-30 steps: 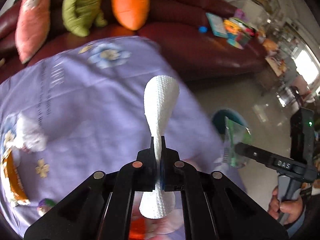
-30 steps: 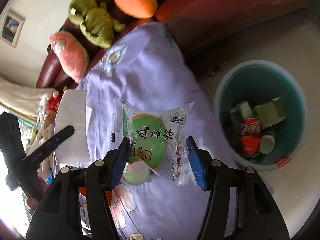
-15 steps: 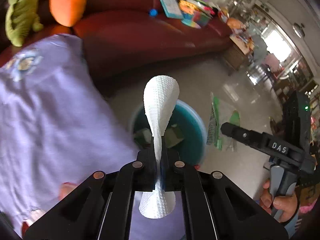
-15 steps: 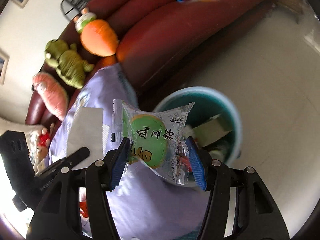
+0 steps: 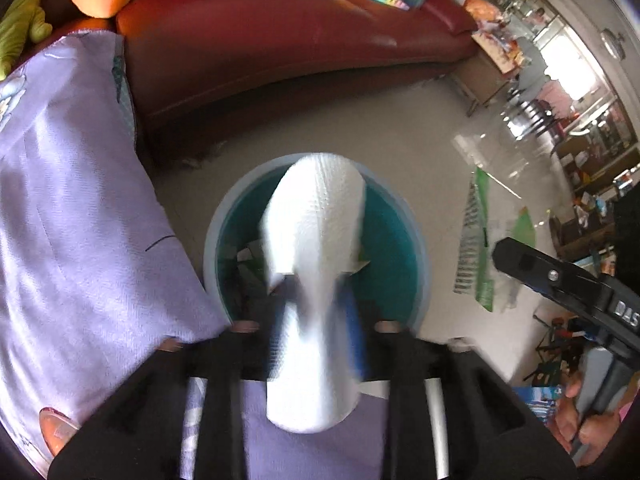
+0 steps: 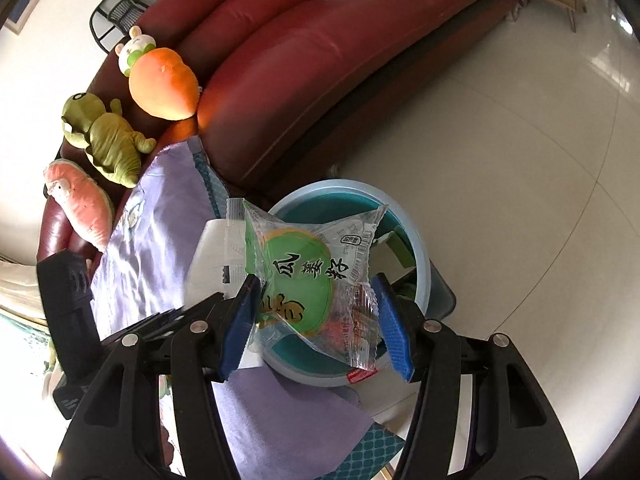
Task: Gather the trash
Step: 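Carry tissue and pastry packet over the bucket and open both tools to drop them, then move both tools back over the orange wrapper and plastic egg, then grasp the orange snack wrapper with the left tool while the right grasps the plastic egg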
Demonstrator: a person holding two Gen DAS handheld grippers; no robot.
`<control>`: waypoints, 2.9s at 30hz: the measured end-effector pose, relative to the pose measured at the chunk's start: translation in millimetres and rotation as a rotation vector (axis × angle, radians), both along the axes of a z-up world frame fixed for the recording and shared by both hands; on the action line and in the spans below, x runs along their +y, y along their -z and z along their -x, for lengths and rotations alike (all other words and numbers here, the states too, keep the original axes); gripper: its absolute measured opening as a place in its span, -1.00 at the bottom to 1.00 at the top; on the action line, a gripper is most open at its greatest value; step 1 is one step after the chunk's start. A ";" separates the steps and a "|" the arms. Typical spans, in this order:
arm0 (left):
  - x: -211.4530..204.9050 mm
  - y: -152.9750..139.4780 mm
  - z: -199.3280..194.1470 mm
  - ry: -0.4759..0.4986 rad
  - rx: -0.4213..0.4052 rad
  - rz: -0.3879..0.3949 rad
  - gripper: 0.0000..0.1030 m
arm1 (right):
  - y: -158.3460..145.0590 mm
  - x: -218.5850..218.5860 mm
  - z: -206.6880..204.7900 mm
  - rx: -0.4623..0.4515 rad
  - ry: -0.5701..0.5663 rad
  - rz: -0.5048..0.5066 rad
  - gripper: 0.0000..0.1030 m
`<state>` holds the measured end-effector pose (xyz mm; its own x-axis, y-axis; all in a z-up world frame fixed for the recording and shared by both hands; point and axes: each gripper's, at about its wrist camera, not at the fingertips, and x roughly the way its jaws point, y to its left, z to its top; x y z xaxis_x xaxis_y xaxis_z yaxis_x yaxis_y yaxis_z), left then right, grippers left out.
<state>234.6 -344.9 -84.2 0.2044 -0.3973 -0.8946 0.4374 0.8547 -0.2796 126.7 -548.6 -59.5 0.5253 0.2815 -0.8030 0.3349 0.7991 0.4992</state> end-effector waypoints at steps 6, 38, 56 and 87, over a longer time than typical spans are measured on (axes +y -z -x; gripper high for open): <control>5.4 -2.1 3.5 -0.011 -0.020 -0.005 0.50 | 9.8 3.6 -6.2 0.021 -0.012 -0.008 0.07; 114.9 -44.5 68.6 -0.070 -0.055 0.029 0.83 | -4.4 71.7 1.4 0.089 -0.089 0.016 0.49; 242.8 -88.1 121.8 -0.216 -0.151 0.020 0.89 | -44.9 162.8 40.7 0.031 -0.207 0.040 0.49; 352.3 -6.8 163.3 -0.424 -0.025 0.007 0.73 | -20.8 259.3 34.1 0.104 -0.400 0.076 0.49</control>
<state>71.3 7.4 -77.4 0.3726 -0.2794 -0.8849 0.0546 0.9586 -0.2796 92.6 -289.3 -38.7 0.3011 0.3849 -0.8725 0.0362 0.9097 0.4137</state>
